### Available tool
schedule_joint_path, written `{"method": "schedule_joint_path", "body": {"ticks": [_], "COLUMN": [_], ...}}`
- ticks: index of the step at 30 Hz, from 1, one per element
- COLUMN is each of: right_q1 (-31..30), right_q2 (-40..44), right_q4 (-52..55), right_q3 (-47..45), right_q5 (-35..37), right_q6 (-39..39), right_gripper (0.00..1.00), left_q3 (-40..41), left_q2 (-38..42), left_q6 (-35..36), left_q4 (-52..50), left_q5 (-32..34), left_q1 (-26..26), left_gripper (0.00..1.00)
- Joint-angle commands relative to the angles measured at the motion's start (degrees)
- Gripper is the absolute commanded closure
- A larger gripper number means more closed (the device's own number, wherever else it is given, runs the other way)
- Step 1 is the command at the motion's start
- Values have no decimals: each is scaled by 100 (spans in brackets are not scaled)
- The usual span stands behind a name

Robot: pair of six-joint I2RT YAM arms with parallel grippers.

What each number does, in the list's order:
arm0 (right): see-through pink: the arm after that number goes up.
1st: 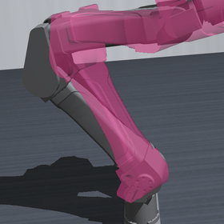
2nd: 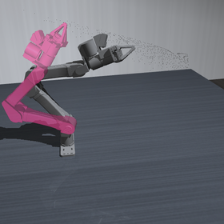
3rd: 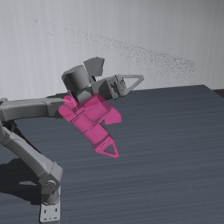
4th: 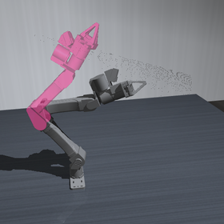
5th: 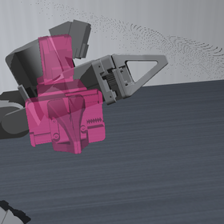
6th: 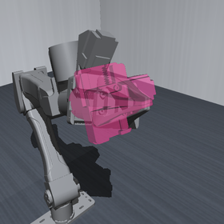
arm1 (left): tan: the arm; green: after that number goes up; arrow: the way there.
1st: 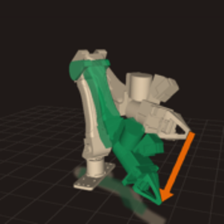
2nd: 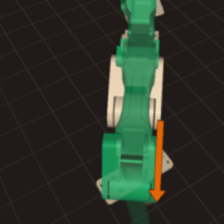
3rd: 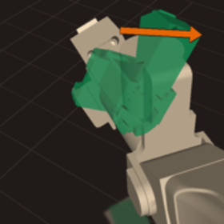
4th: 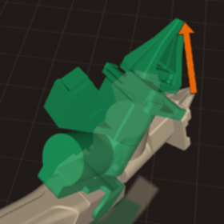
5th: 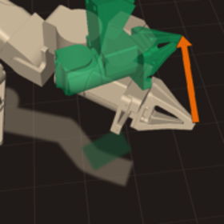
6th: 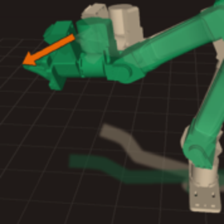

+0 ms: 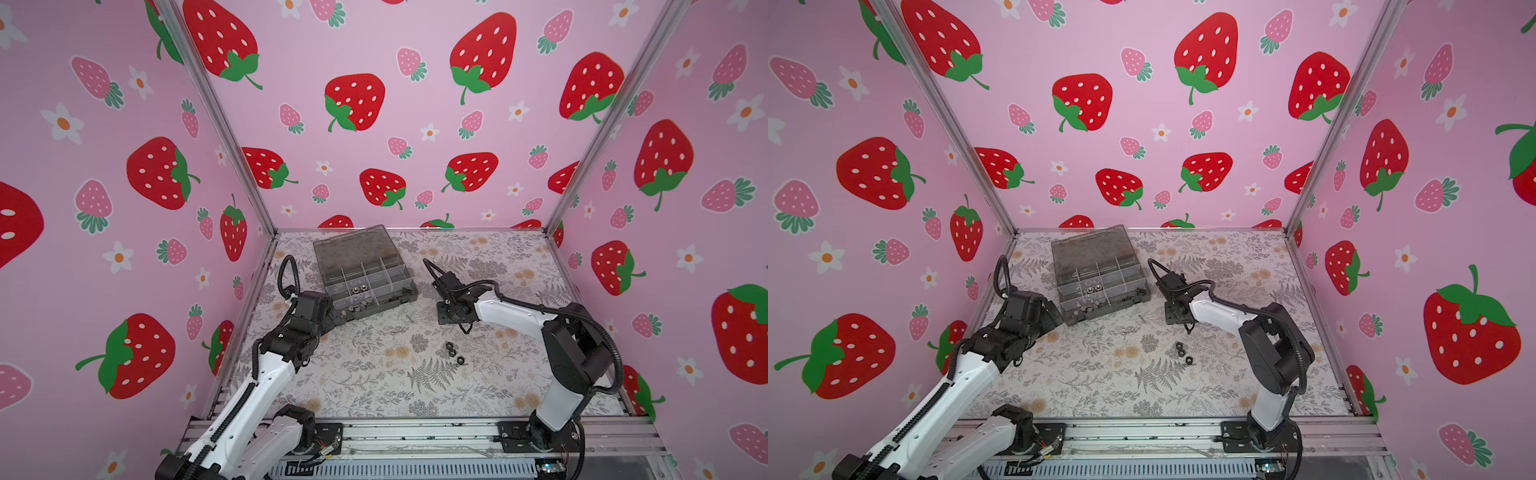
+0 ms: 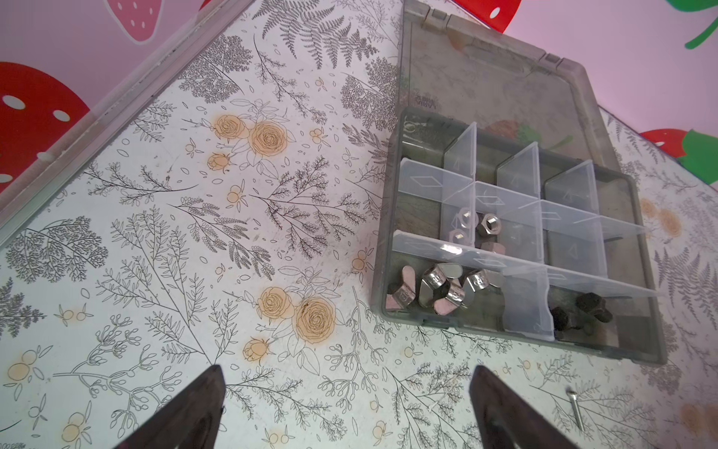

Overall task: Sort the screws and nuts into containers
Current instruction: Pick up the nut from the center of the table.

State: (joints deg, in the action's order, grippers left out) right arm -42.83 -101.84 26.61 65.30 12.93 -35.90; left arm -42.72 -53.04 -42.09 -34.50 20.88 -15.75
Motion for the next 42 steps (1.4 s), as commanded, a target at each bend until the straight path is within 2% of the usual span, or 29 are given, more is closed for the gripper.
{"method": "schedule_joint_path", "body": {"ticks": [1,7,9,25,36,42], "right_q1": [94,165,187,205,195,188], "right_q2": [-267,-491,-575,-626,-671,-723], "right_q4": [46,-67,-84,-140,-100,-209], "right_q3": [220,339,369,154,-9,-28], "right_q5": [-166,-290,-330,-585,-502,-500], "right_q6": [141,267,295,296,301,338], "right_gripper": [46,48,54,64,69,77], "left_q3": [9,1,-7,-9,-24,-17], "left_q2": [-13,-75,-118,-128,-150,-144], "left_q6": [-19,-36,-35,-54,-54,-81], "left_q4": [-3,-1,-4,-42,-73,-81], "left_q5": [104,136,127,146,148,144], "left_q1": [24,23,24,28,32,28], "left_gripper": [1,1,1,1,1,1]}}
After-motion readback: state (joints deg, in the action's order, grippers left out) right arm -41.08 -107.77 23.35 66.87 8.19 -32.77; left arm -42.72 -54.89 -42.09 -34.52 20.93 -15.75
